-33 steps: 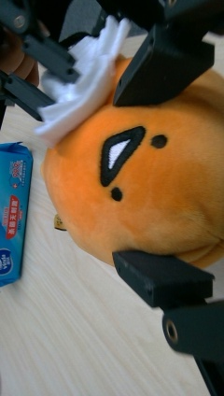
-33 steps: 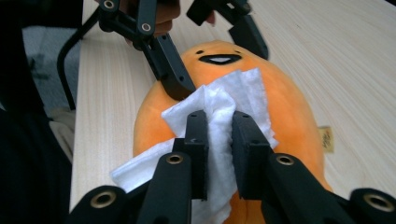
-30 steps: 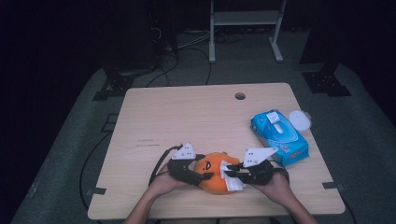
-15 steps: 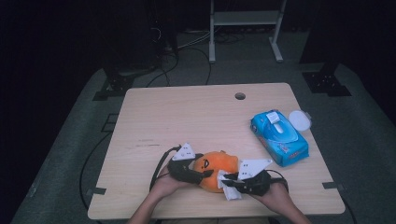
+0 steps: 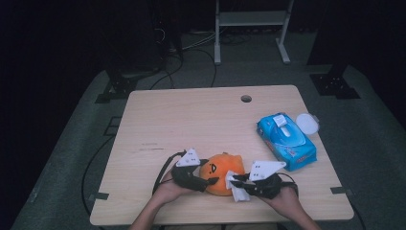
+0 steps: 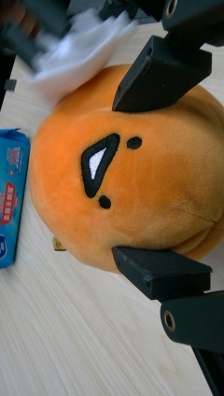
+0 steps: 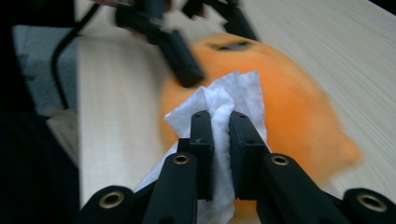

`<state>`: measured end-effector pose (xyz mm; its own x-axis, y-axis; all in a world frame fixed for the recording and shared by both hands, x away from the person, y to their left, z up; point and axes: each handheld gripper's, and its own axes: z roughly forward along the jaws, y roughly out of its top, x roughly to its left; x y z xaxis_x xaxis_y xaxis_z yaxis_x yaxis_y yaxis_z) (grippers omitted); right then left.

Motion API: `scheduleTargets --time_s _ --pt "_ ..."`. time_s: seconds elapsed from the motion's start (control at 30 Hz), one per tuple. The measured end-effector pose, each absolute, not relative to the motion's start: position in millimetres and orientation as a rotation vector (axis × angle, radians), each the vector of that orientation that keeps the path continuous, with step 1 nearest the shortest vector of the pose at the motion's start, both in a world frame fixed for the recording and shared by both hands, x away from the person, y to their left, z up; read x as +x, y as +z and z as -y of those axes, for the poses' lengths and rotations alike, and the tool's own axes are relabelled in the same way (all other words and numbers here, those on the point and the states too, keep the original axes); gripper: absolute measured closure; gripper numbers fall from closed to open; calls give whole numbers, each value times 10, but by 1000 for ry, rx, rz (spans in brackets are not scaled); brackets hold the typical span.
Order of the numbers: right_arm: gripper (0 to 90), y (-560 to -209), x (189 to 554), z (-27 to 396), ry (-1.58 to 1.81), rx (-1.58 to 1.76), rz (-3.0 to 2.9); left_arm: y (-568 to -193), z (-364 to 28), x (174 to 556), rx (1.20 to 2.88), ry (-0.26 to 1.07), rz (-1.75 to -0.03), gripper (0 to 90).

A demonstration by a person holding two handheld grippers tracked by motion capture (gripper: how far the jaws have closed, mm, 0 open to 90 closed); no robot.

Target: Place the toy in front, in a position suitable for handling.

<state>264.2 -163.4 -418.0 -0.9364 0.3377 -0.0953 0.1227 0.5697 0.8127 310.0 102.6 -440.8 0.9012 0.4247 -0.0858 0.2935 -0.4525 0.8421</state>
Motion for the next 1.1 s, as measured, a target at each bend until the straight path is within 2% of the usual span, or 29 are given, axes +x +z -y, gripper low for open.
scheduleTargets --time_s 0.1,0.33,0.53,0.7,0.83,0.9,0.97,1.1 --pt "800 -4193 2634 1618 1229 345 -2542 -4403 -1041 3105 2075 184 -531 275" --pt "801 -4224 2845 2021 1214 618 -2471 -4420 -1042 3130 2050 174 -577 282" --pt "800 -4179 2707 1812 1371 479 -2499 -4438 -1038 3131 2043 192 -593 281" --pt "799 -4213 2736 1796 1325 469 -2520 -4436 -1012 3112 2034 198 -602 278" --pt "800 -4239 2846 1885 1308 544 -2529 -4403 -1010 3104 2024 106 -511 185" --pt "800 -4265 2873 1926 1299 577 -2508 -4407 -995 3084 2044 117 -462 159" --pt "800 -4270 2890 1939 1310 590 -2511 -4421 -987 3077 2057 143 -454 164" --pt "800 -4268 2893 1913 1320 589 -2501 -4420 -992 3094 2066 168 -482 229"
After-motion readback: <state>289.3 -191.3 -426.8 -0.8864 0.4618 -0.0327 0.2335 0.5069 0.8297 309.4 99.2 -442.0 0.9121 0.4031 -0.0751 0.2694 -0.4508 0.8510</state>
